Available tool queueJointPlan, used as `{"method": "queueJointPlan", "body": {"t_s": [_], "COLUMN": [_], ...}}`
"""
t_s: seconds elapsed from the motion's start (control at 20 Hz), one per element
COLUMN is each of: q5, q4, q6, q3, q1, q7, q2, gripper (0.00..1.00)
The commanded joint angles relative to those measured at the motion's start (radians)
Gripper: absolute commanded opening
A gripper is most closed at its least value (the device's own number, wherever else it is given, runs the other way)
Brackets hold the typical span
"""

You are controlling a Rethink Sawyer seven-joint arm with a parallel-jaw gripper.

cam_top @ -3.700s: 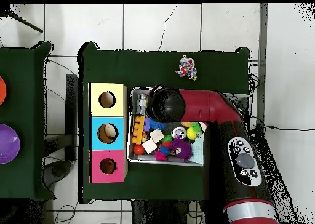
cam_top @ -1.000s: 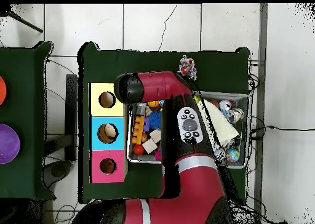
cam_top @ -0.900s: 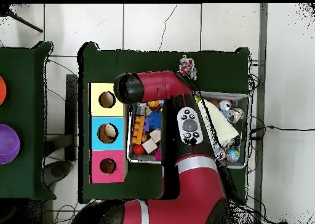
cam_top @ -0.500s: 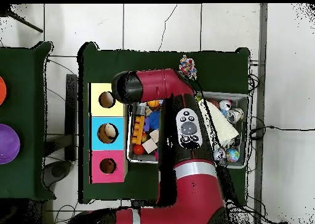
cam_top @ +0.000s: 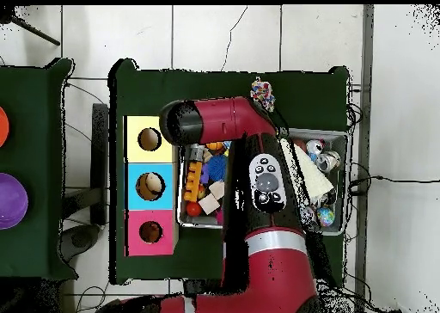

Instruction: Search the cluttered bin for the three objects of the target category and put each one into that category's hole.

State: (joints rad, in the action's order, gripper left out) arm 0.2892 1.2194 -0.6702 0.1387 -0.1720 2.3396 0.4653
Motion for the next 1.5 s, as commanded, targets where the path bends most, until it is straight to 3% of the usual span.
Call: {"method": "queueJointPlan", "body": {"t_s": [0.05,0.65,1.5], "q5": [0.071,0.064,0.046], "q4": [0.140,0.135,0.069], "q6": [0.034,0.054,0.122], "q3": [-0.041,-0.099,-0.107], "q1": [-0.005,0.031,0.035], "q7": [0.004,0.051,0.029], "q2": [-0.064,-0.126,-0.228], "gripper": [1.00,1.00,1.00]}}
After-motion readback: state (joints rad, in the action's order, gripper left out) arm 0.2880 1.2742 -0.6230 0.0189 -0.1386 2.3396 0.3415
